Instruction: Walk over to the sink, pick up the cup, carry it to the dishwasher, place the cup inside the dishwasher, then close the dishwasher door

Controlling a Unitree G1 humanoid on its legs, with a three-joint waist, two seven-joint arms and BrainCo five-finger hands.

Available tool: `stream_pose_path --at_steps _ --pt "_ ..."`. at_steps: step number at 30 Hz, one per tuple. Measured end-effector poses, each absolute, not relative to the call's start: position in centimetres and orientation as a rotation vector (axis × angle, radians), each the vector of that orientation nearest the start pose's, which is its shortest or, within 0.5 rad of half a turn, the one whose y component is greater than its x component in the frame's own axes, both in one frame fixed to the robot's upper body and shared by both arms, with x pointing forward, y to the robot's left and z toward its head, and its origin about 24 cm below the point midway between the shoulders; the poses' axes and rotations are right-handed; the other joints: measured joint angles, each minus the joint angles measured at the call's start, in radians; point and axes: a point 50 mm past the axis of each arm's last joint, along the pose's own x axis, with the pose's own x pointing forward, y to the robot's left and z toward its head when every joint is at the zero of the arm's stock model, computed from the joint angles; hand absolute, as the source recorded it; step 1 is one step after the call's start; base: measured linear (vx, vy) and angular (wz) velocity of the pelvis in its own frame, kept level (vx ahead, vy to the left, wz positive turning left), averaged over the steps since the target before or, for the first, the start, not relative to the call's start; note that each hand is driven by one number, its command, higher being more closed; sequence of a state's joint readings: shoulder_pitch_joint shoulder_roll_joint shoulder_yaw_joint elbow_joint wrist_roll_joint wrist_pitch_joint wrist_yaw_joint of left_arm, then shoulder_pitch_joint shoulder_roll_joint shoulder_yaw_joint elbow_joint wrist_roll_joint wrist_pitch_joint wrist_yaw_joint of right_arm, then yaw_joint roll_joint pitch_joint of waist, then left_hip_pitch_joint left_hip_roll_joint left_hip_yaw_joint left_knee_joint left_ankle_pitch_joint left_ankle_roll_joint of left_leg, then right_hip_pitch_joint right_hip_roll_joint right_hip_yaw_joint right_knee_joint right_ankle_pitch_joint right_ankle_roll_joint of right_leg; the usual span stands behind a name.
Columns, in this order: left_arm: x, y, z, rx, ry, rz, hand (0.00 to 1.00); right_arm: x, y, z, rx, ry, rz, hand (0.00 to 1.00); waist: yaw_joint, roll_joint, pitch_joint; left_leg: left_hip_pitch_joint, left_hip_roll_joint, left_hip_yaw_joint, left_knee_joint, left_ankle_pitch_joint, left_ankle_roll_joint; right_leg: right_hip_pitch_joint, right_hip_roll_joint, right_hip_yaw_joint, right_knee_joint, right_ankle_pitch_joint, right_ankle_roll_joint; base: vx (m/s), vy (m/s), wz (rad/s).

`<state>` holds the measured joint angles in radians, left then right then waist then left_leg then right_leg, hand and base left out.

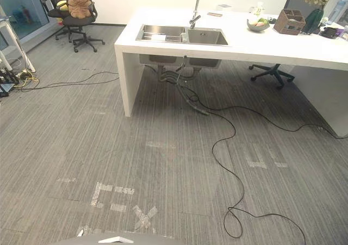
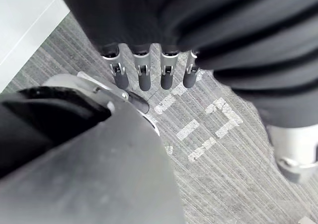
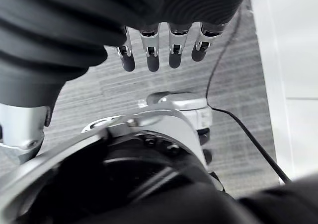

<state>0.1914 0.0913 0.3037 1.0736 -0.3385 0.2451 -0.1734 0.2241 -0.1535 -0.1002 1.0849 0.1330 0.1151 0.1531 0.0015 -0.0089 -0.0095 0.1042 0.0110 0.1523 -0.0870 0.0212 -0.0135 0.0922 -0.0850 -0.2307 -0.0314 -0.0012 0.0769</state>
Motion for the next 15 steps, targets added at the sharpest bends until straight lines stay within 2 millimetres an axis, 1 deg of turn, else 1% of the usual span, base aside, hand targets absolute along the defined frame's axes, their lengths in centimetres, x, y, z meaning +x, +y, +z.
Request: stream_pose_path --at_steps 3,6,15 --pt "3.5 20.3 -17.2 -0.494 1.301 0.371 0.00 4.7 -21.5 -16.8 0.106 1.275 -0.097 0.00 0.000 0.002 0.001 -0.001 0.002 -0.002 0.000 0.005 0.001 0.001 0.004 -0.003 -0.012 0.009 -0.004 -0.07 -0.019 0.02" --pt "4.4 20.3 -17.1 -0.422 1.279 0.330 0.00 6.1 -21.4 -16.6 0.122 1.253 -0.080 0.00 -0.001 0.001 0.005 -0.001 0.000 -0.012 0.000 0.012 0.004 0.009 0.004 -0.009 -0.019 0.012 -0.007 -0.09 -0.016 0.08" --pt "4.6 20.4 -17.2 -0.343 1.265 0.309 0.00 5.8 -21.4 -16.8 0.236 1.286 -0.089 0.00 -0.011 -0.001 0.006 -0.014 -0.013 -0.019 -0.001 0.010 0.006 0.009 0.000 -0.009 -0.032 0.014 -0.008 -0.06 0.008 0.02"
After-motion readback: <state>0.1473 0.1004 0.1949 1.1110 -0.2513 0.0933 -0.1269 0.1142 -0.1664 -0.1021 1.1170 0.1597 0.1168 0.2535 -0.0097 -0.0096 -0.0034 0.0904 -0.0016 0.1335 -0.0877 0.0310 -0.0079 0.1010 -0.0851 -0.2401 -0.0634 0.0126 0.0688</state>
